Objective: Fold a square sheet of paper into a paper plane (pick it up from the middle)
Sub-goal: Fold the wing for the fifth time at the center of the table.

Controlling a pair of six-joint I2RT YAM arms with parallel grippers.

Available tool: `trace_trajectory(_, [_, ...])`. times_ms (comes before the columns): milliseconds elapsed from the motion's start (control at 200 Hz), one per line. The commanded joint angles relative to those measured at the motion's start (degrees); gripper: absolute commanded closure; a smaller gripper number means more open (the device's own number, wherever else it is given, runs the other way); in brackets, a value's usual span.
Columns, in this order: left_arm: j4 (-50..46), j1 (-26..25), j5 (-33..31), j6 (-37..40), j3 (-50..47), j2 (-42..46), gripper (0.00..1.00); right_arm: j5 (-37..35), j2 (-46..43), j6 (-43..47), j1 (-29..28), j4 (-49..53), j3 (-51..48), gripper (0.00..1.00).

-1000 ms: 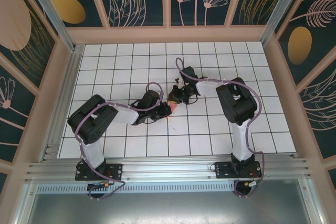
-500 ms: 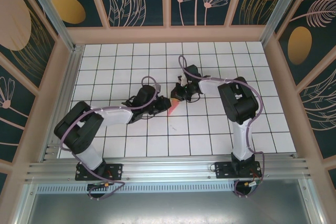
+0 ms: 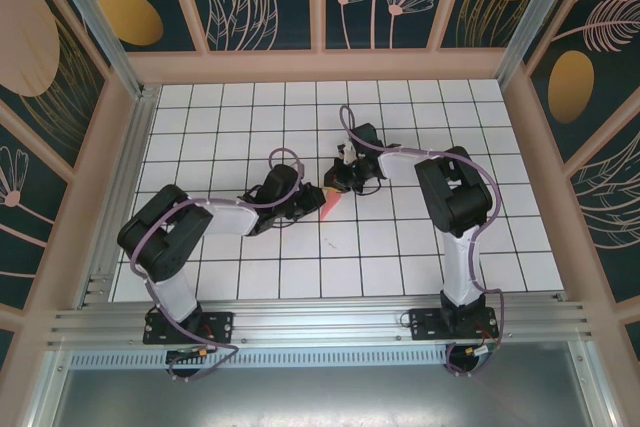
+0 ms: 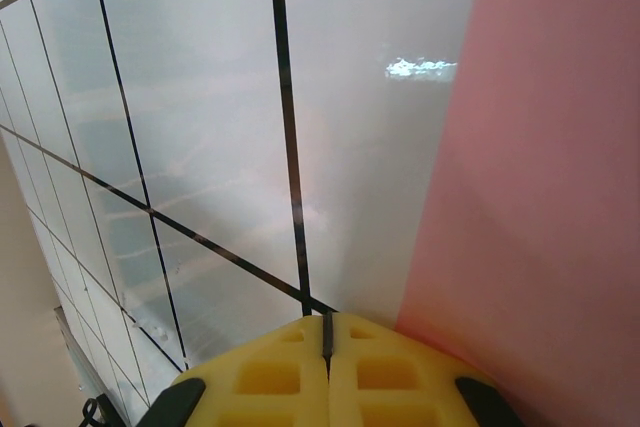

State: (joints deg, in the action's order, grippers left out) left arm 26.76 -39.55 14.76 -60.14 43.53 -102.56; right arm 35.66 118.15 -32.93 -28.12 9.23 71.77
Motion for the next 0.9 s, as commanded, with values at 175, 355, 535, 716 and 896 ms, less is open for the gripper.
trace_trajectory(175, [-0.1, -0.51, 0.35, -0.59, 5.89, -6.23, 0.89, 0.29, 0.32, 0.14, -0.27, -0.48, 0.53, 0.95])
trace_trajectory(355, [-0.86, -1.11, 1.84, -0.51, 7.0, -8.82, 0.89, -0.04, 0.55, 0.1, -0.27, -0.18, 0.61, 0.95])
trace_trajectory(535, [-6.2, -2.2, 0.19, 0.63, 7.14, -10.02, 0.89, -1.92, 0.91, 0.45, -0.2, 0.92, 1.49, 0.95])
trace_trajectory(716, [-12.7, -2.7, -2.57, 2.04, 7.06, -10.36, 0.92, -5.85, 1.96, 3.21, 0.15, 3.24, 2.97, 0.96])
trace_trajectory(896, [-14.15, -2.83, -2.29, 2.73, 6.32, -11.06, 0.93, -8.12, 5.29, 6.86, 1.62, 4.01, 5.7, 0.96])
